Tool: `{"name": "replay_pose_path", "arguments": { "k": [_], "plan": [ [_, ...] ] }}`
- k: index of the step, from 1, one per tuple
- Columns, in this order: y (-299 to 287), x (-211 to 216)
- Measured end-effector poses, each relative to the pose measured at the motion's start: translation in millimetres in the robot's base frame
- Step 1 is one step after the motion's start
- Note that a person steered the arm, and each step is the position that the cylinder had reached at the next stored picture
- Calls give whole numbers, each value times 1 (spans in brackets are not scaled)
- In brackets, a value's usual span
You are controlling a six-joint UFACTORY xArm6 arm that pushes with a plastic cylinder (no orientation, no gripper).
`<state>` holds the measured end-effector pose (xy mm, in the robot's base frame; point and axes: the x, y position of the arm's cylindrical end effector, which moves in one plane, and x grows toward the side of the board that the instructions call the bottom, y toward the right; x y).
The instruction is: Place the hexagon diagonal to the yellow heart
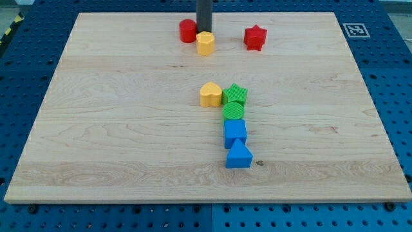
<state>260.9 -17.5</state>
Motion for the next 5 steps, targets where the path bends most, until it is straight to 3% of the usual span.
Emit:
{"name": "replay_pose_path", "arguments": {
  "k": [2, 3, 5],
  "plan": [
    [33, 11],
    [33, 43],
    [33, 49]
  ]
}}
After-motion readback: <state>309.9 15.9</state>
